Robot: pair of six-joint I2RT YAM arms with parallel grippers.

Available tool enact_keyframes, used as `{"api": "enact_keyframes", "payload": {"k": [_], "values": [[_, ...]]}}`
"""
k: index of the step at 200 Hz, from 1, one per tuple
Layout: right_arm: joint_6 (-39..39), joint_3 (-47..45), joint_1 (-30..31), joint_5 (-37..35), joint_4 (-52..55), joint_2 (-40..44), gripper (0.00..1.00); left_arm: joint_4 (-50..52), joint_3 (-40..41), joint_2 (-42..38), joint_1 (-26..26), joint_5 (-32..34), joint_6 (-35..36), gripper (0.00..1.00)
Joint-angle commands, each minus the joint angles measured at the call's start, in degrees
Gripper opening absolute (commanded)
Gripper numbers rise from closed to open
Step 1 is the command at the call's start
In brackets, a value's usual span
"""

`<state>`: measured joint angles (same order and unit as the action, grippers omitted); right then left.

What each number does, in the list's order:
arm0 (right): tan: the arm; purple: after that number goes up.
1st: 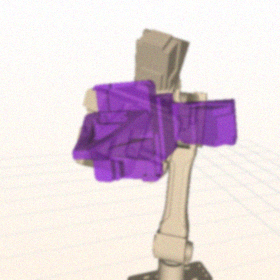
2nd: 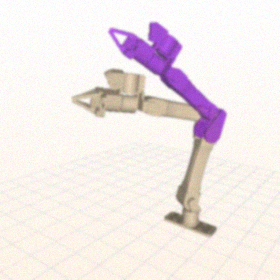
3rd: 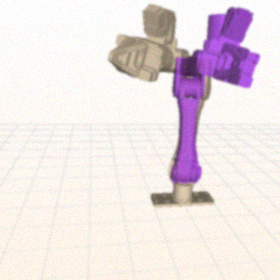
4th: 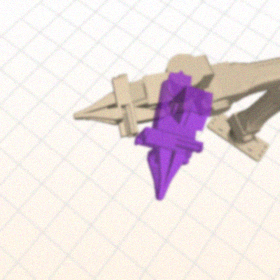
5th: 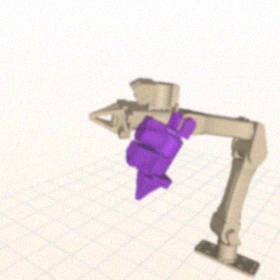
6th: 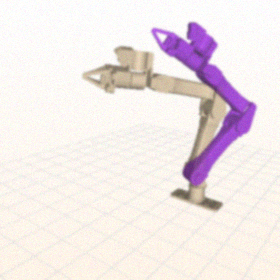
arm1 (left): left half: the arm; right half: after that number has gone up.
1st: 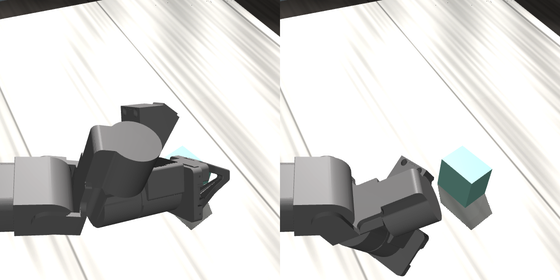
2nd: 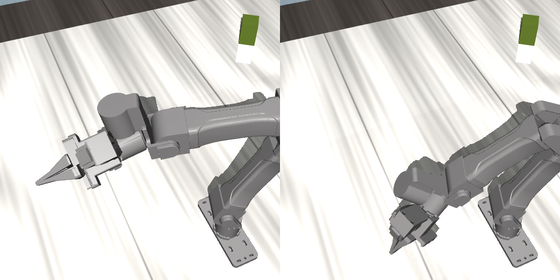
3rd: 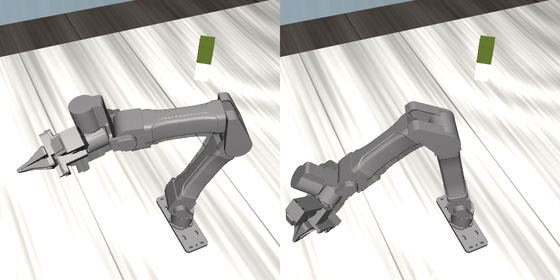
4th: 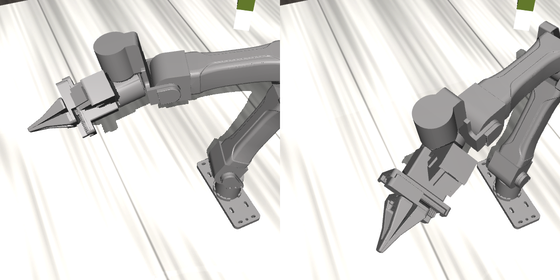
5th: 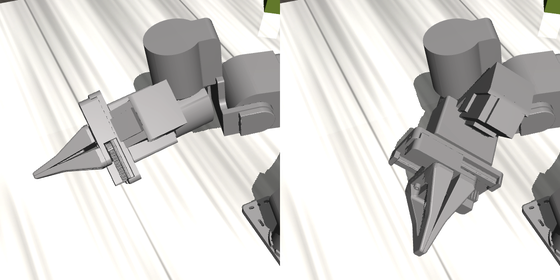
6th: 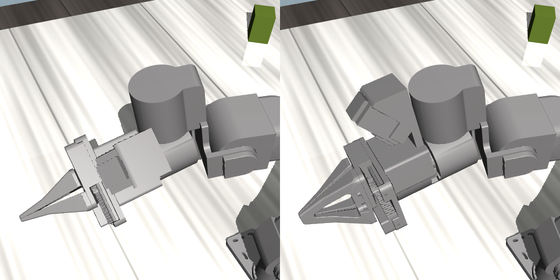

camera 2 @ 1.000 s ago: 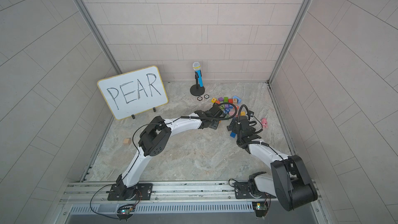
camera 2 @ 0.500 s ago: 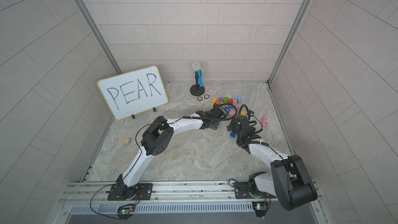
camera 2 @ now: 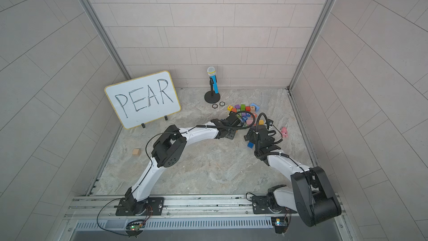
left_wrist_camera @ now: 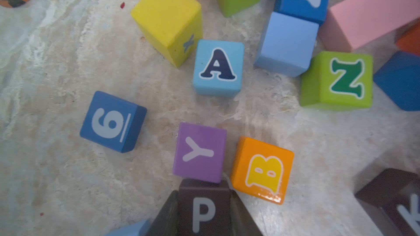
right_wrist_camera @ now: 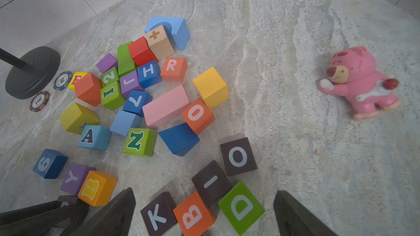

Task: Spell the uppercase word “pear” with letter blocks
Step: Pick up the letter block from the center of the board.

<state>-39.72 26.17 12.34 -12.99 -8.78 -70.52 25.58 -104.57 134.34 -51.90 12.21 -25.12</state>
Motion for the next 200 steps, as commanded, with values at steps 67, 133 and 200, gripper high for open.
{"api": "enact_keyframes", "payload": {"k": [67, 133, 200], "values": [[1.96, -0.17, 1.69, 1.01, -0.23, 2.52, 1.0, 3.96, -0.26, -7.31, -0.16, 1.93, -3.65, 0.33], [9.76, -1.42, 11.76, 3.57, -8.91, 1.52, 1.0, 2.72, 11.86, -19.17, 1.5, 6.49, -6.86, 0.31], [22.3, 0.98, 26.27, 7.75, -22.82, -9.54, 1.0, -1.06, 35.0, -35.79, 7.23, 9.22, -10.96, 0.31]]}}
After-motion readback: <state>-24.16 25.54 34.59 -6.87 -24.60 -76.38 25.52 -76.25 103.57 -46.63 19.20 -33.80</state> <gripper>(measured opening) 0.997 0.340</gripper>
